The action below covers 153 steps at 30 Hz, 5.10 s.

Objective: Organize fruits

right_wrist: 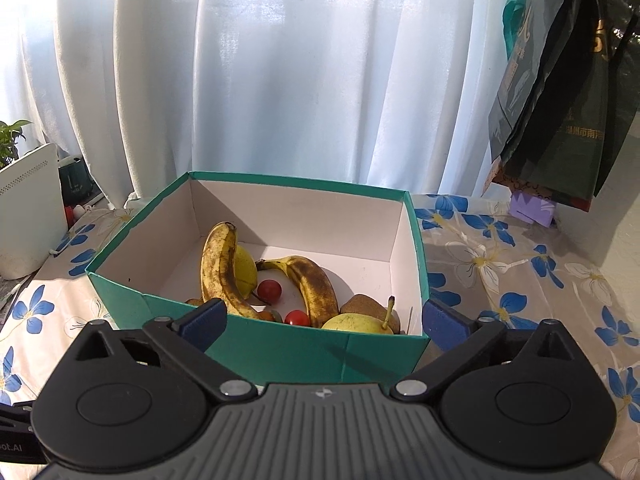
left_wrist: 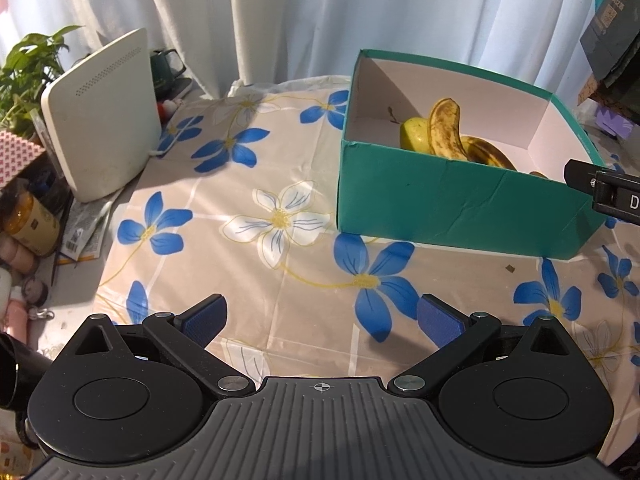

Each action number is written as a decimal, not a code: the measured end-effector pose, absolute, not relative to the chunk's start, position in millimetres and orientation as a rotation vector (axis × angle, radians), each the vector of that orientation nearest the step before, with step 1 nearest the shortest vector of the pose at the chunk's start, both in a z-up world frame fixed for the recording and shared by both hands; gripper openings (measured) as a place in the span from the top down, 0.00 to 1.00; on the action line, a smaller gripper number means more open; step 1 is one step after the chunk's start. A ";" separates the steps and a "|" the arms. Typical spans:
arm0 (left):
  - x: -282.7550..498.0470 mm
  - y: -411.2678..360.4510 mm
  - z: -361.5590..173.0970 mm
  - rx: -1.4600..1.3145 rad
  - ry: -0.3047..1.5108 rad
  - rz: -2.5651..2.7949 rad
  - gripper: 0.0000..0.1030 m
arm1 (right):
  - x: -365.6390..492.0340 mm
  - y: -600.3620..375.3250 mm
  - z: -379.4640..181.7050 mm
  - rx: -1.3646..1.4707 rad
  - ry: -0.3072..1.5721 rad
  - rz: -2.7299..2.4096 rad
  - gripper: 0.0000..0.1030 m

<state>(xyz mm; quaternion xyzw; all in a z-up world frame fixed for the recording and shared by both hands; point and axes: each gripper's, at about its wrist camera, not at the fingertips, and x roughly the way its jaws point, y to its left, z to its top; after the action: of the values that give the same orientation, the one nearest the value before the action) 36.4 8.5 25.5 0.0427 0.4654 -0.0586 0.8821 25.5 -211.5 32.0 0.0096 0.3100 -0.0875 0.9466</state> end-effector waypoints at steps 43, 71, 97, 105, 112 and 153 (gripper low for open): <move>52.4 -34.5 42.1 0.227 0.823 -0.179 0.00 | -5.6 -204.9 26.5 0.171 0.755 -0.243 0.00; 80.8 -46.0 27.9 0.199 0.850 -0.194 0.00 | 22.3 -215.2 21.1 0.166 0.767 -0.274 0.00; 102.3 -66.1 35.5 0.309 0.814 -0.134 0.00 | 57.9 -222.7 25.2 0.111 0.829 -0.334 0.00; 111.3 -69.9 28.8 0.276 0.900 -0.195 0.00 | 77.2 -227.4 22.2 0.125 0.871 -0.330 0.00; 108.8 -78.6 23.9 0.332 0.892 -0.172 0.00 | 79.0 -214.2 21.0 0.117 0.861 -0.267 0.00; 113.8 -76.7 16.6 0.309 0.938 -0.169 0.00 | 79.8 -216.6 19.1 0.129 0.847 -0.263 0.00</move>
<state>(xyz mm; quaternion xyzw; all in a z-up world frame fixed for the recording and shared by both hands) 113.8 -76.7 16.6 0.1479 0.4495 -0.0808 0.8772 79.8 -216.6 19.1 0.0622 0.4095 -0.1270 0.9013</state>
